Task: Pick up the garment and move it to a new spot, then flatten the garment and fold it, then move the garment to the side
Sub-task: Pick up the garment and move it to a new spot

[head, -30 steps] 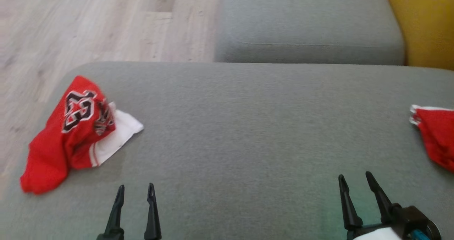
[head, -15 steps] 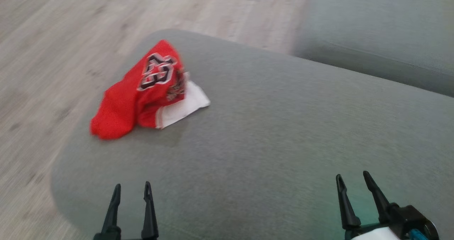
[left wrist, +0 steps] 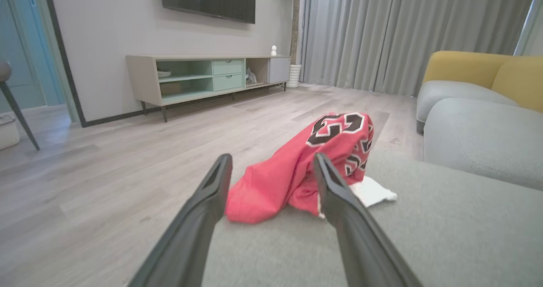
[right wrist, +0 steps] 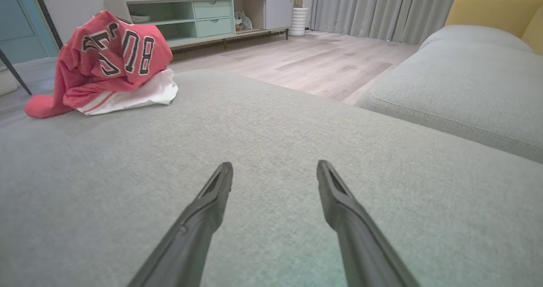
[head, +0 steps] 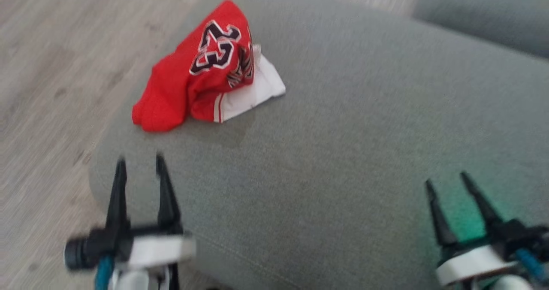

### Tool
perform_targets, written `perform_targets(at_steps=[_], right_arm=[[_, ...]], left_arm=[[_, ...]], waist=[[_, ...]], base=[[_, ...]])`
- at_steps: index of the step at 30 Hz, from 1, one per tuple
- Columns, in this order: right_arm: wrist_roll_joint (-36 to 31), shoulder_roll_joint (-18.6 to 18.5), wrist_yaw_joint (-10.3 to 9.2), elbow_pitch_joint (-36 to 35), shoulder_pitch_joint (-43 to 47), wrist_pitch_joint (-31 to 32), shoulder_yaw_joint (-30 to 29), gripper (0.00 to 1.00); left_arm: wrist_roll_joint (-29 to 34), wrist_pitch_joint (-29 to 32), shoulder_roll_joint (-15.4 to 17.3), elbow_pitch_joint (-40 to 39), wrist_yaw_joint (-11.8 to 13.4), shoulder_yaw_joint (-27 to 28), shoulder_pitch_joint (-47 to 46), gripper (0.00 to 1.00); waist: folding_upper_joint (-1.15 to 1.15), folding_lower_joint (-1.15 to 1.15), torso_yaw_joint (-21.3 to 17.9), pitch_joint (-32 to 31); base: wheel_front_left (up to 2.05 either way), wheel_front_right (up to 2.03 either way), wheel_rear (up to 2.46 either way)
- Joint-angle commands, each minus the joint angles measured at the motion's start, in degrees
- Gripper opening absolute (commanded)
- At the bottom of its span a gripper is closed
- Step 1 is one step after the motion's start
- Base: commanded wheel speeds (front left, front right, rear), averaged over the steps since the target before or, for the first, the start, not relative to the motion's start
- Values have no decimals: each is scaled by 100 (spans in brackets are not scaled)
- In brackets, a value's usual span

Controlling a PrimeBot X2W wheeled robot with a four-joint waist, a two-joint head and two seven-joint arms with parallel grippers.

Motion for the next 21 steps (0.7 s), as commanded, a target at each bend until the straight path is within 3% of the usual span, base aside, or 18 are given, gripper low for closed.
perform_targets(at_steps=[1, 9, 15, 21], right_arm=[[-50, -256, -4, -229, -261, -61, 76, 100], [-122, -965, -4, -619, -542, -61, -7, 100], [-126, -1199, -4, -934, -746, -61, 10, 100], [-152, -1174, -4, -1057, -803, -61, 44, 100]], left_arm=[[-52, -28, 3, -89, 54, 86, -478, 100], [-338, -28, 3, 915, 126, -205, -1952, 100], [-564, -28, 3, 2639, 324, -110, -3094, 100], [-975, 7, 13, 4588, 101, -80, -3975, 100]], waist=[[0, -2, 4, 659], [0, -2, -323, 1572], [0, -2, -701, 1982], [0, -2, -1012, 2149]], base=[[0, 0, 0], [0, 0, 0], [0, 0, 0], [0, 0, 0]])
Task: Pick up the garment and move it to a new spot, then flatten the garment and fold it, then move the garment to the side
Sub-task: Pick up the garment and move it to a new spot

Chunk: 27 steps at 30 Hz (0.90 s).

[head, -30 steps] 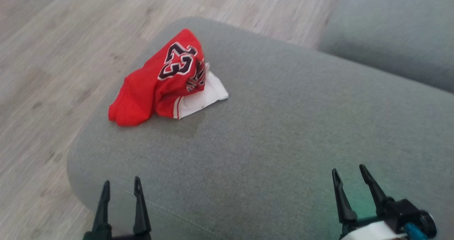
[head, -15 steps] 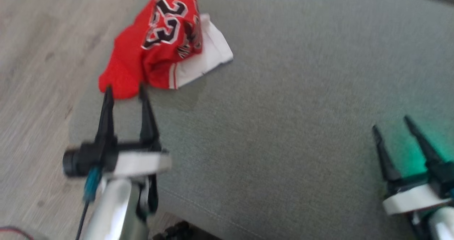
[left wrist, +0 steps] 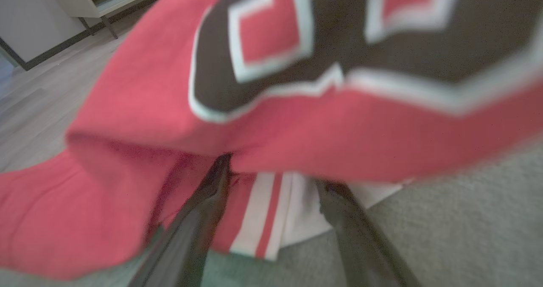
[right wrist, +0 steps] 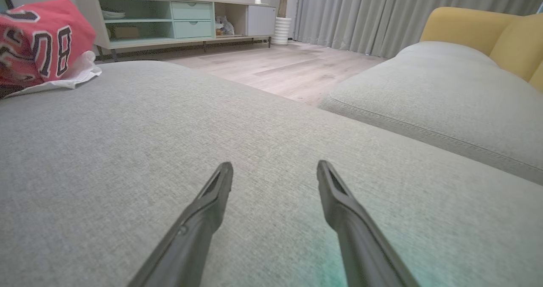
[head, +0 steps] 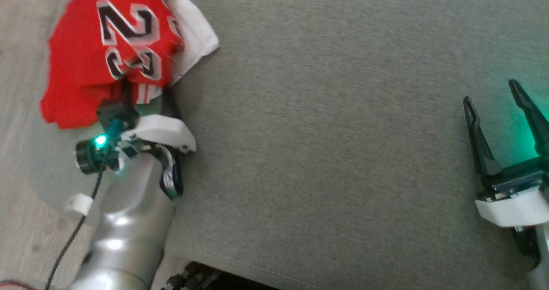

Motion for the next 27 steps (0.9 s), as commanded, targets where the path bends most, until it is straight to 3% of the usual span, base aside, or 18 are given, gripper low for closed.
perform_targets(at_steps=[1, 2, 3, 10, 15, 20, 27], right_arm=[[-37, -75, -4, 60, 184, 14, 87, 100], [-38, -54, -4, 60, 172, 14, 88, 100], [-37, -26, -4, 61, 156, 14, 86, 100], [4, 338, -4, 170, 26, 14, 248, 100], [81, 755, -4, 338, -115, 14, 435, 100], [139, 1185, -4, 463, -103, 14, 519, 100], [183, 1575, -4, 398, 29, 14, 580, 100]], left_arm=[[8, -27, 206, 118, -3, 208, -181, 100], [25, -35, 234, 292, -33, 208, -262, 86], [52, -43, 273, 404, -55, 215, -333, 0], [619, -53, 596, -664, -59, 464, -103, 0], [967, -53, 854, -1661, -144, 724, 288, 0], [1244, -54, 1068, -2552, -310, 777, 601, 0], [1468, -53, 1193, -3471, -488, 524, 1071, 0]], waist=[[0, -1, -190, 133], [0, -1, -226, 135], [0, -1, -260, 130], [0, -1, -527, -340], [0, -1, -982, -963], [0, -1, -1669, -1558], [0, -1, -3015, -2075]], base=[[0, 0, 0], [0, 0, 0], [0, 0, 0], [0, 0, 0], [0, 0, 0], [0, 0, 0], [0, 0, 0]])
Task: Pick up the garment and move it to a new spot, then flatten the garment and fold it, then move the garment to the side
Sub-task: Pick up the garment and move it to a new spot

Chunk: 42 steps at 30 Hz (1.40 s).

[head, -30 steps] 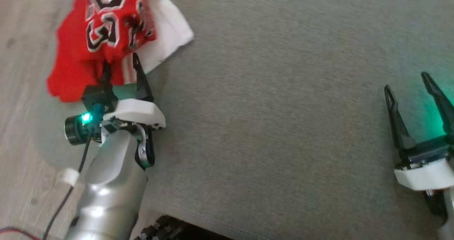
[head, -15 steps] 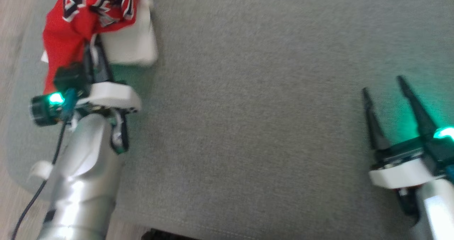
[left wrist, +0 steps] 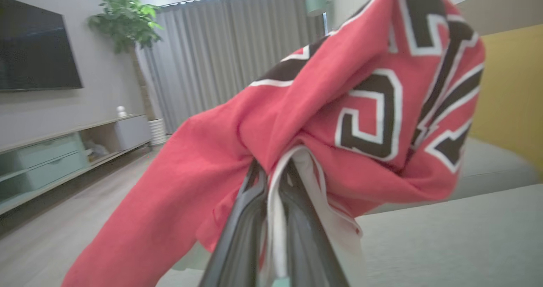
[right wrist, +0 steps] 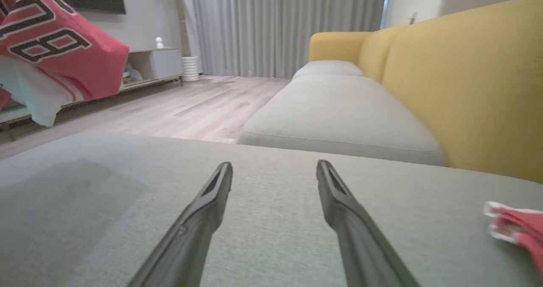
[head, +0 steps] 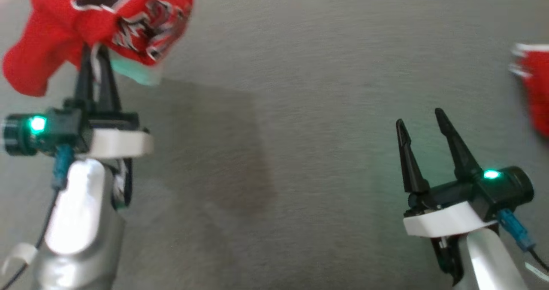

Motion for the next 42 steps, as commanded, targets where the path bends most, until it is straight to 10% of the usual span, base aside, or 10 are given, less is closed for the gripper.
perform_targets(at_steps=[1, 16, 17, 18, 19, 42], right_arm=[[56, 63, -4, -196, 101, 5, 114, 100], [563, 151, -4, -262, 283, 5, 400, 100], [588, 151, -4, -262, 266, 5, 426, 100], [610, 151, -4, -260, 254, 5, 444, 100], [624, 151, -4, -254, 248, 5, 458, 100], [496, 152, -4, 211, 879, 5, -47, 100]], left_arm=[[44, -5, 153, -318, -30, 70, 12, 0], [14, 78, -573, 1150, -631, -1089, 210, 0], [19, 64, -612, 1332, -656, -1160, 193, 35], [38, 51, -644, 1501, -680, -1237, 167, 95], [46, 34, -674, 1635, -701, -1300, 137, 100], [-619, -28, -843, -456, -54, -764, 2512, 100]], waist=[[0, 1, -1084, -567], [0, 1, -2519, -379], [0, 1, -2520, -337], [0, 1, -2504, -296], [0, 1, -2470, -260], [0, 1, 8, -1476]], base=[[0, 0, 0], [0, 0, 0], [0, 0, 0], [0, 0, 0], [0, 0, 0], [0, 0, 0]])
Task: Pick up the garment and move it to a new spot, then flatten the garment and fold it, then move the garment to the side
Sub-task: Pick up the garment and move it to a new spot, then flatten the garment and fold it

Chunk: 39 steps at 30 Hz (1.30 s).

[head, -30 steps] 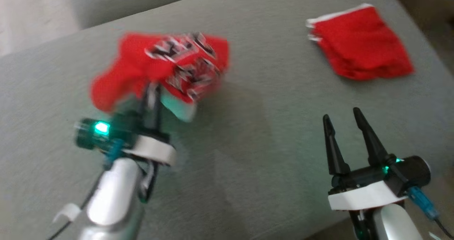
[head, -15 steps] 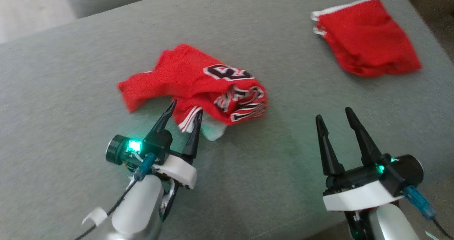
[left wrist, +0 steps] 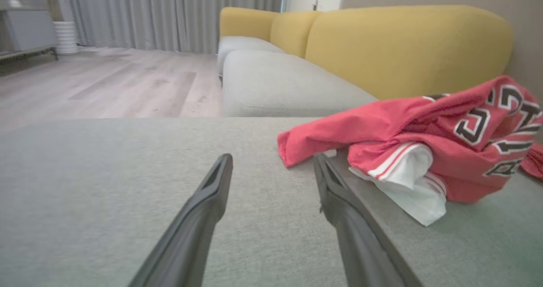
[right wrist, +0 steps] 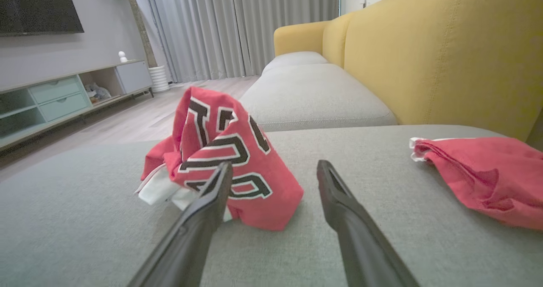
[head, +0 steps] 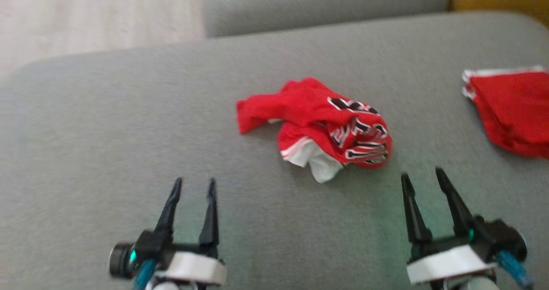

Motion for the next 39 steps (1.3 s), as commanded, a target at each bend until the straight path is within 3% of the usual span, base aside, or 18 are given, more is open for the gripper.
perform_targets(at_steps=[1, 11, 24, 39], right_arm=[[-24, -16, -4, -148, -48, 4, 82, 100], [-140, -16, -4, -109, 264, 4, 0, 100], [-218, -16, -4, -119, 359, 4, -30, 100], [-186, -16, -4, -124, 362, 4, 147, 100]], left_arm=[[-22, -54, -2, -352, 69, 287, 72, 100], [187, -54, -3, -1349, 370, 876, 1092, 100], [1043, -54, 4, -1484, -1, 880, 1251, 100], [1115, -54, -1, -1413, -109, 882, 1258, 100]], waist=[[0, 1, 411, -411], [0, 1, 540, -721], [0, 1, 446, -786], [0, 1, 430, -747]], base=[[0, 0, 0], [0, 0, 0], [0, 0, 0], [0, 0, 0]])
